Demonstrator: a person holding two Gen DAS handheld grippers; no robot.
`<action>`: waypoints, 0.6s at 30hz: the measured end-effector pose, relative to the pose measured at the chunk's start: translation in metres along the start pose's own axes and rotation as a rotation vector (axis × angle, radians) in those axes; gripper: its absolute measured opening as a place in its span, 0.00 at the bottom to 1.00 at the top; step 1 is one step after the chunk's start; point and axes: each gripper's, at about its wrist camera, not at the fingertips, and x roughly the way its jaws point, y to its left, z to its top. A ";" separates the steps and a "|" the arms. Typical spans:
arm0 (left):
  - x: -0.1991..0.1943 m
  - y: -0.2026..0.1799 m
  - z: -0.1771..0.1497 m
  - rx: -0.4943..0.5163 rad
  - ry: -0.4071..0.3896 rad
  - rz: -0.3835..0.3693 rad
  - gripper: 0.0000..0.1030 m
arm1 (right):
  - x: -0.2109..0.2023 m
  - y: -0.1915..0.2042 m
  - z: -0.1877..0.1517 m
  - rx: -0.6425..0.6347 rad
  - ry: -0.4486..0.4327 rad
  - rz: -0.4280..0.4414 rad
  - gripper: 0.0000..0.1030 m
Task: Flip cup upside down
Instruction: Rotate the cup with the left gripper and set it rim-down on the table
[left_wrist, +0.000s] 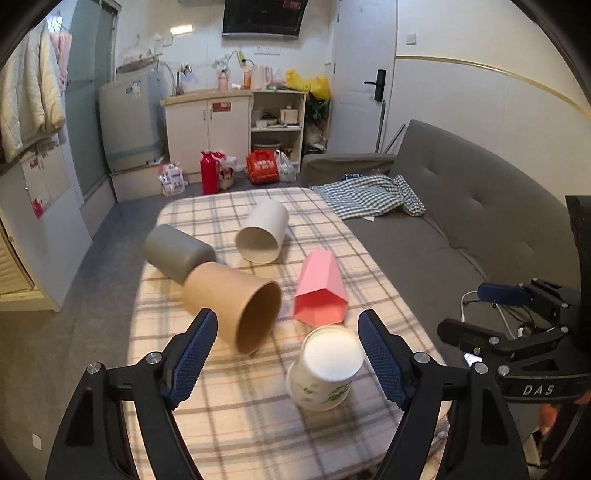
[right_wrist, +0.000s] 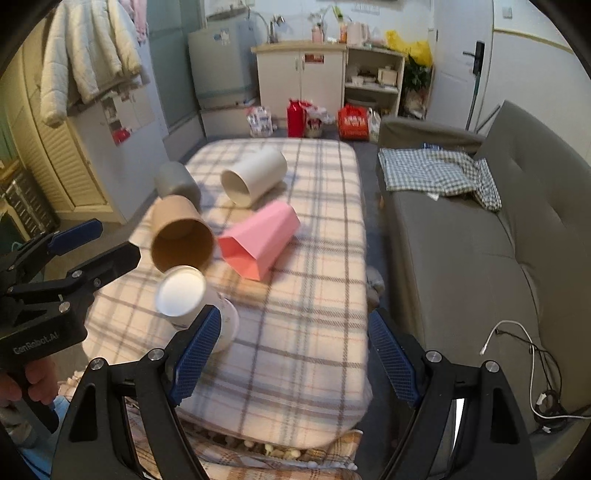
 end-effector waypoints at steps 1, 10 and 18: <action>-0.005 0.003 -0.004 0.002 -0.007 0.004 0.79 | -0.002 0.004 -0.002 -0.003 -0.011 0.006 0.80; -0.027 0.023 -0.029 -0.034 -0.002 0.067 0.96 | -0.009 0.035 -0.025 -0.031 -0.064 0.002 0.86; -0.036 0.034 -0.046 -0.072 -0.001 0.107 0.97 | -0.008 0.033 -0.037 0.014 -0.059 -0.004 0.93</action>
